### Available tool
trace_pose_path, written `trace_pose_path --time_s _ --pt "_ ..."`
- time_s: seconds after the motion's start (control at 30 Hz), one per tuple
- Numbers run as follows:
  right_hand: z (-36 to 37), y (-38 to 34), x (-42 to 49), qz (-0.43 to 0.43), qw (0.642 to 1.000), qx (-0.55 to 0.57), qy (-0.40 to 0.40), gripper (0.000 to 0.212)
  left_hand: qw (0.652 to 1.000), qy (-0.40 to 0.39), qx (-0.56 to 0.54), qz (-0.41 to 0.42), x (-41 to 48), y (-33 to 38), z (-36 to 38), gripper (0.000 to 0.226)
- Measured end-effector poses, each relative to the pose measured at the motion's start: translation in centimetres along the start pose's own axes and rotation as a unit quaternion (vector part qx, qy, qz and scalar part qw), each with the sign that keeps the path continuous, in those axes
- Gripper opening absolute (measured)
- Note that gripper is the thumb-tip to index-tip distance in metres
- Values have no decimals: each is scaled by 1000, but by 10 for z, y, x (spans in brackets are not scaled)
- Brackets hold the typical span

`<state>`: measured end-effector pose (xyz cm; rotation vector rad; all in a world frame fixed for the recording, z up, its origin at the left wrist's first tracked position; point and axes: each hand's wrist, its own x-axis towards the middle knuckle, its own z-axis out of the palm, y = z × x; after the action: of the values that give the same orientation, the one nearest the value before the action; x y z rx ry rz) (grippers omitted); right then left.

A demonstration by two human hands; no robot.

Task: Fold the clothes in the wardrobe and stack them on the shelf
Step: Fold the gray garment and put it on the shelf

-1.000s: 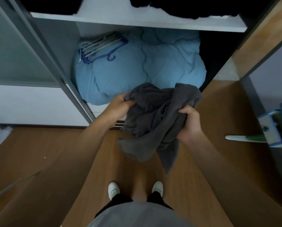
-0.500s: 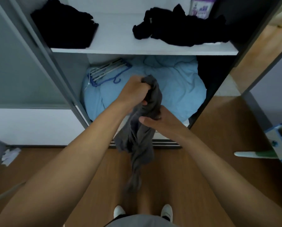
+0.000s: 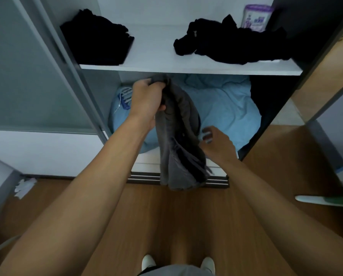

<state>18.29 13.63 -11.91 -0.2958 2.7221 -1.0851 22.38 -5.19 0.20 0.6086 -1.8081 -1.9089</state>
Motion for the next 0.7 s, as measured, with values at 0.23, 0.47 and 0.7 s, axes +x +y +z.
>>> trace_pose_path --time_s 0.23,0.47,0.7 --pt "32 27 -9 -55 988 -40 -137 24 995 21 -79 -54 -6 -2 0 20" --pt "44 35 -20 -15 980 -84 -182 18 984 44 -145 -92 -8 -10 3 19" --pt "-17 57 -11 76 995 -63 29 18 949 190 -153 -198 31 -63 -66 22"
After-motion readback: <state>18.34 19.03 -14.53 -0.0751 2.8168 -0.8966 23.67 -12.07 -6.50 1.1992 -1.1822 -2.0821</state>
